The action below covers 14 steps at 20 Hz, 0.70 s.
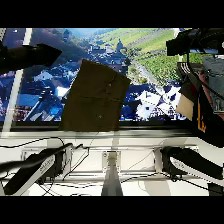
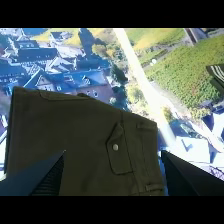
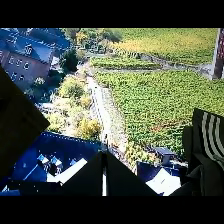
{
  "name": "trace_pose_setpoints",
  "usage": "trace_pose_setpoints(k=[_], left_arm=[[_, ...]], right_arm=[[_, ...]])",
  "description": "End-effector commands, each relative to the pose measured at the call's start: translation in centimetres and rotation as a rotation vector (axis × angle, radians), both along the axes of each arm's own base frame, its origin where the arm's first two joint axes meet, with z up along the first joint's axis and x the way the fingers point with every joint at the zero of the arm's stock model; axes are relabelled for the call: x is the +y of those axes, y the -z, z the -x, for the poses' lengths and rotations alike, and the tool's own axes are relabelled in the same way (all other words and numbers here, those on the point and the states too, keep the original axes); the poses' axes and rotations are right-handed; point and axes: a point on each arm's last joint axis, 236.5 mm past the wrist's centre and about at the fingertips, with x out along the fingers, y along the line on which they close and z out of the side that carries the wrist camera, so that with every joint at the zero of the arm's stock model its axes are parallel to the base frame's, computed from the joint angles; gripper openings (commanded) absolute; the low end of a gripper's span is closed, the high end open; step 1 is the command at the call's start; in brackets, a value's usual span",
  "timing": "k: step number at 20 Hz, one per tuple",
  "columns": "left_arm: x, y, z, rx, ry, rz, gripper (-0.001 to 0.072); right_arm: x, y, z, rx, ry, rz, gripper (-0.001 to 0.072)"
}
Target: Fold the clothes and pants, and hang the long-sleeved shirts on hangers.
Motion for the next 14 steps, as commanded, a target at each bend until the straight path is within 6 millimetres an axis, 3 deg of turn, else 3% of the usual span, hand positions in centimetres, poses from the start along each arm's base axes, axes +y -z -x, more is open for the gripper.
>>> trace_pose_setpoints(k=[1,8,10,14], left_arm=[[0.0,0.0,0.0,-0.001,-0.001,0.000,0.0690],[0.2,-0.3,-0.3,-0.015,-0.009,-0.001,0.0690],[2.2,-3.4,-3.3,-0.168,-0.136,0.029,0.0690],[4.9,-7.1,-5.6,-0.330,-0.279,0.063,0.0690]], right_arm=[[0.0,0.0,0.0,0.000,-0.001,0.000,0.0035],[0.1,0.0,0.0,0.000,-0.001,0.000,0.0035],[0.1,0.0,0.0,0.000,-0.002,-0.001,0.0035],[0.9,-1.8,-1.5,-0.100,-0.022,-0.028,0.0035]])
